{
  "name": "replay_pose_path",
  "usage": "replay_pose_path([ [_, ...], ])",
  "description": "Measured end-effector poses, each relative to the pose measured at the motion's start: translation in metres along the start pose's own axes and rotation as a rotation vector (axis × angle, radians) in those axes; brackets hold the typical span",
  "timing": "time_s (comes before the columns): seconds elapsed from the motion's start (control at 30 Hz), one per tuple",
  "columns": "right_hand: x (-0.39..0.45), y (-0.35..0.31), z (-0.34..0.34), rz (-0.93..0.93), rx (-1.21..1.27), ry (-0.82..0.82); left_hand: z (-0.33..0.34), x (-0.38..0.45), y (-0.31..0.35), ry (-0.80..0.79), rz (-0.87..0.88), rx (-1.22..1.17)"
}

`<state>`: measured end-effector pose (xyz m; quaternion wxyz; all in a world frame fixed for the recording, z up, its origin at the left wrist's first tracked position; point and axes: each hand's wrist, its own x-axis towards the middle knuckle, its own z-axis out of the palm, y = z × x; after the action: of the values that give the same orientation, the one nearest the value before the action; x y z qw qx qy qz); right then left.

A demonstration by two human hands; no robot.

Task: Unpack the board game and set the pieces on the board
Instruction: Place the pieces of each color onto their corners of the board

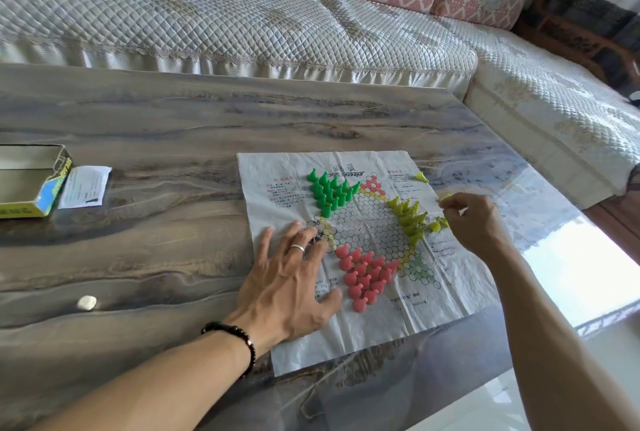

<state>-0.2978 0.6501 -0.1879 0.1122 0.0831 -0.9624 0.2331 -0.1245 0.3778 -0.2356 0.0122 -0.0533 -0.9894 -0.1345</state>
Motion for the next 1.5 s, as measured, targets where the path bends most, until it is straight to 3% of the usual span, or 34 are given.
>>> replay_pose_path([
  [0.33, -0.024, 0.011, -0.001, -0.059, -0.083, -0.188, 0.002, 0.002, -0.001, 0.003, -0.004, 0.003],
  [0.9, -0.037, 0.015, 0.003, 0.042, -0.117, -0.133, 0.002, 0.001, -0.001, -0.008, -0.006, 0.005],
  [1.03, -0.037, 0.015, 0.005, 0.056, -0.082, -0.146, 0.003, 0.002, -0.001, -0.005, -0.004, 0.005],
  [1.23, -0.031, 0.011, 0.008, 0.07, 0.034, -0.037, 0.004, 0.002, -0.001, 0.002, -0.005, 0.001],
  [1.5, -0.026, 0.001, 0.014, 0.109, 0.132, -0.069, 0.003, 0.002, -0.001, -0.006, -0.005, 0.0],
])
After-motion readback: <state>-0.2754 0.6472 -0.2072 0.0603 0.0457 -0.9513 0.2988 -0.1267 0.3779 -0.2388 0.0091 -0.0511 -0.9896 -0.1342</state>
